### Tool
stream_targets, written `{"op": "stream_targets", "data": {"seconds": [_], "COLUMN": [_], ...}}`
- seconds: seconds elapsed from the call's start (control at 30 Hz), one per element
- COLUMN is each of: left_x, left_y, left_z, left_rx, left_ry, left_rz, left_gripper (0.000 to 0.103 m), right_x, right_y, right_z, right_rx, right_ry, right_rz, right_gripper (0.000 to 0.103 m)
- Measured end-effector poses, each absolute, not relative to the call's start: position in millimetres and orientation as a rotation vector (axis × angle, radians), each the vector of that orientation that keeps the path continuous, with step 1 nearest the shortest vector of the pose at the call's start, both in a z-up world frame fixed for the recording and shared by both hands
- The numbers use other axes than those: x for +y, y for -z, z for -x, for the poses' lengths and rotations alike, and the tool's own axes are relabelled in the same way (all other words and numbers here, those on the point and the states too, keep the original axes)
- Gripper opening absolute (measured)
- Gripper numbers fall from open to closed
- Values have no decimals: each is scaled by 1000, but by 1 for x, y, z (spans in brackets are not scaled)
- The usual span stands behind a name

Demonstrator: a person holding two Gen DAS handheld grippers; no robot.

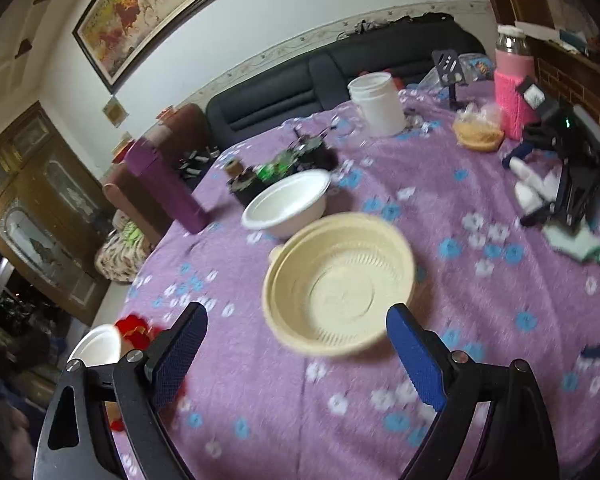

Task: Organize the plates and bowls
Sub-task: 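Grasp the rim of the small white paper bowl with both tools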

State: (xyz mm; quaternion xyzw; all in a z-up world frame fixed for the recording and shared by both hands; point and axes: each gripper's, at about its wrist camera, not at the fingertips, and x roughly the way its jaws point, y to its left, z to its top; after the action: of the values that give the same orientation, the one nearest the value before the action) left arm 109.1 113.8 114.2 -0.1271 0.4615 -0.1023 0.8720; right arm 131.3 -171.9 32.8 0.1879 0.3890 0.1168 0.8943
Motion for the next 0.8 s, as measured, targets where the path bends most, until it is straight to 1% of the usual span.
{"op": "stream_targets", "data": {"seconds": [0.17, 0.27, 0.37, 0.4, 0.47, 0.5, 0.53, 0.57, 0.67, 0.8], "left_x": [87, 75, 70, 70, 70, 69, 68, 67, 62, 49], "left_y": [-122, -105, -72, -62, -40, -29, -20, -9, 10, 30], "left_z": [-172, -220, -269, -281, -306, -316, -325, -335, -353, -371], "left_rx": [966, 1000, 1068, 1087, 1134, 1162, 1187, 1212, 1244, 1293], "left_ry": [218, 203, 179, 168, 156, 153, 156, 160, 129, 102], "left_rz": [201, 203, 263, 284, 334, 356, 378, 404, 408, 360], "left_gripper": [86, 86, 86, 85, 75, 66, 60, 59, 59, 59], "right_x": [-183, -183, -174, -171, -166, -165, -163, -163, -162, -157], "right_y": [-45, -41, -28, -21, -7, 0, 6, 13, 28, 41], "right_z": [-194, -239, -276, -287, -308, -316, -323, -329, -346, -361], "right_rx": [817, 871, 937, 959, 1010, 1032, 1056, 1077, 1121, 1181], "right_ry": [-175, -171, -160, -152, -144, -140, -133, -130, -130, -156], "right_rz": [-397, -429, -416, -415, -413, -413, -412, -413, -415, -395], "right_gripper": [94, 94, 93, 90, 87, 85, 83, 82, 82, 80]}}
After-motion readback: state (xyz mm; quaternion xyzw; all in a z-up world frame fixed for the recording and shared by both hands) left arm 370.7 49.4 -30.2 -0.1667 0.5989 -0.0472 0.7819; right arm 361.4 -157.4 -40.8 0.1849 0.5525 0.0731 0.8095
